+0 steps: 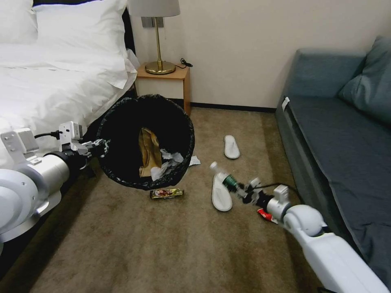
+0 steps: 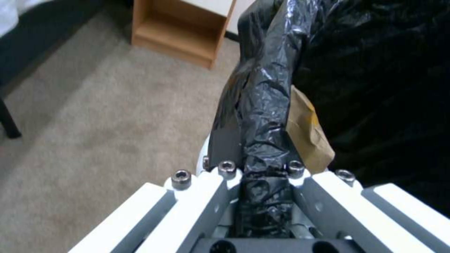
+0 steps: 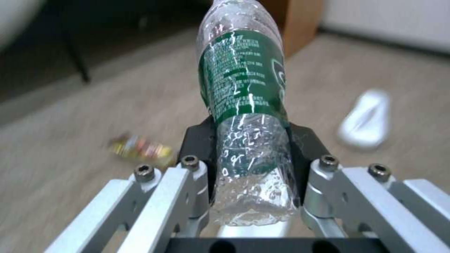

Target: Pick up the trash bin, then pick up the garbage on the floor and place it into the trash bin.

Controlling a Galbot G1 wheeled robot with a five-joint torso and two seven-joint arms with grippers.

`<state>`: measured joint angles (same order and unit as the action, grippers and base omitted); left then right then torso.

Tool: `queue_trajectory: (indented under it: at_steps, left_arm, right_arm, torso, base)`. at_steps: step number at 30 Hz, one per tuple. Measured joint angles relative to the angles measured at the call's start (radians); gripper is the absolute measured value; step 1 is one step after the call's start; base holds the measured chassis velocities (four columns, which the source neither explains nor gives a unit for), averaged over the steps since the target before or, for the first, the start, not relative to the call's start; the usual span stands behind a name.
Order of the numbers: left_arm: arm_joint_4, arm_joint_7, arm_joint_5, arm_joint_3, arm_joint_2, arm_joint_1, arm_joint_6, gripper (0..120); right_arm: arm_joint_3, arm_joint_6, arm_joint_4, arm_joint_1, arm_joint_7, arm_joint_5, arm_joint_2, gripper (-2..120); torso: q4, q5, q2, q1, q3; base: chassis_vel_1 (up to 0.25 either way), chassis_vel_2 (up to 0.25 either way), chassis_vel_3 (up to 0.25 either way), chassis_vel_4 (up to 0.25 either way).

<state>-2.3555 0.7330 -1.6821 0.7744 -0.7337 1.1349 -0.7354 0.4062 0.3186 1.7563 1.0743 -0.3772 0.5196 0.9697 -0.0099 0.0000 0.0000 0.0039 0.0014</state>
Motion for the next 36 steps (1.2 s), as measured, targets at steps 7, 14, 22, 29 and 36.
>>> queue_trajectory:
  at_steps: [7,14,22,29,36]
  left_arm:
    - [-0.027,0.036,-0.074,-0.045,0.014,0.050,0.000,3]
    - [-0.042,0.060,-0.125,-0.077,0.030,0.075,0.000,3]
    - [-0.045,0.084,-0.125,-0.160,0.025,0.087,0.000,3]
    - [-0.032,0.107,-0.120,-0.207,0.017,0.076,0.000,3]
    - [-0.017,0.115,-0.111,-0.243,0.001,0.045,0.000,3]
  right_arm:
    - [0.093,0.039,0.189,-0.054,0.034,0.196,-0.041,25]
    - [0.061,0.064,0.304,-0.138,0.073,0.360,-0.062,25]
    - [-0.097,0.081,0.412,-0.219,0.184,0.432,-0.059,25]
    - [-0.149,0.122,0.491,-0.241,0.207,0.474,-0.049,25]
    - [-0.241,0.134,0.528,-0.231,0.213,0.477,-0.052,25]
  torso:
    - [0.0001,0.0001,0.000,0.000,0.000]
    - [0.0000,0.0000,0.000,0.000,0.000]
    - [0.0001,-0.0001,0.000,0.000,0.000]
    - [0.0002,-0.0001,0.000,0.000,0.000]
    - [0.0001,0.0000,0.000,0.000,0.000]
  base:
    - [0.000,0.000,0.000,0.000]
    - [0.000,0.000,0.000,0.000]
    - [0.000,0.000,0.000,0.000]
    - [0.000,0.000,0.000,0.000]
    - [0.000,0.000,0.000,0.000]
